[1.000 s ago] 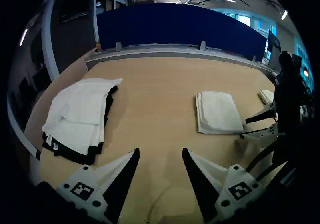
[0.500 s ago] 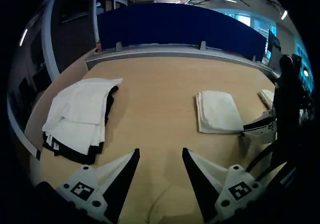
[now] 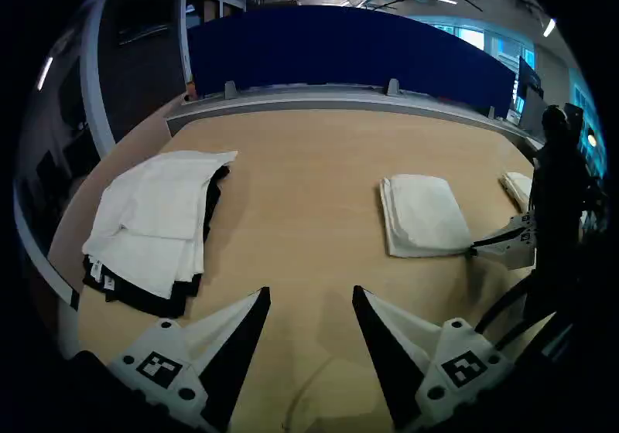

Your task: Fold towel

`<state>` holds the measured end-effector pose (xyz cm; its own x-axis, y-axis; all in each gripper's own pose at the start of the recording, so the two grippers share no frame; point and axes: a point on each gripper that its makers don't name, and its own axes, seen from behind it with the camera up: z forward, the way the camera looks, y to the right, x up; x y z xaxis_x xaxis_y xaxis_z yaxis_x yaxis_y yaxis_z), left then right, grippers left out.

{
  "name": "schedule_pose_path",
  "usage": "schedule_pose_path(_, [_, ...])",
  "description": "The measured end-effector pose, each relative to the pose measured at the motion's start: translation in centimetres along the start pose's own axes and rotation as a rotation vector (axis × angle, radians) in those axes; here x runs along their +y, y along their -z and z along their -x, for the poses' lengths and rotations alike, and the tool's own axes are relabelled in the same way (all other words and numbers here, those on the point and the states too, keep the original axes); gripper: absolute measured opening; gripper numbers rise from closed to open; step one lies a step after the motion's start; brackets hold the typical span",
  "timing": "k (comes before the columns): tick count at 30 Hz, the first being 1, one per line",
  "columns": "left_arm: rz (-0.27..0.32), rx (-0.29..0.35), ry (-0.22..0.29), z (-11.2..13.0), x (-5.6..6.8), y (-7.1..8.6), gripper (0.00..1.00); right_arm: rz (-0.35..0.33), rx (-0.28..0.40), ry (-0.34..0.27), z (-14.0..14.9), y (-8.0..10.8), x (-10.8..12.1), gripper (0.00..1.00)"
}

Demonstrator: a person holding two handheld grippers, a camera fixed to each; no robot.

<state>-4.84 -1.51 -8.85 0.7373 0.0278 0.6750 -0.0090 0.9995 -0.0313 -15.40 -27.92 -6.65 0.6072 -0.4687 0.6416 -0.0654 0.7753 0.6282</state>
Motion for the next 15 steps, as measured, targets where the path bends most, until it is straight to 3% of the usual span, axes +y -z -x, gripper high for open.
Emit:
schedule_pose_path(7, [0.001, 0.003, -0.003, -0.2, 0.1, 0.1, 0.78, -0.009, 0.034, 0.005, -1.5, 1.0, 0.2, 0.02])
schedule_pose_path(15, [0.001, 0.009, -0.007, -0.6, 0.2, 0.3, 0.78, -0.014, 0.141, 0.033, -6.5, 3.6, 0.5, 0.02])
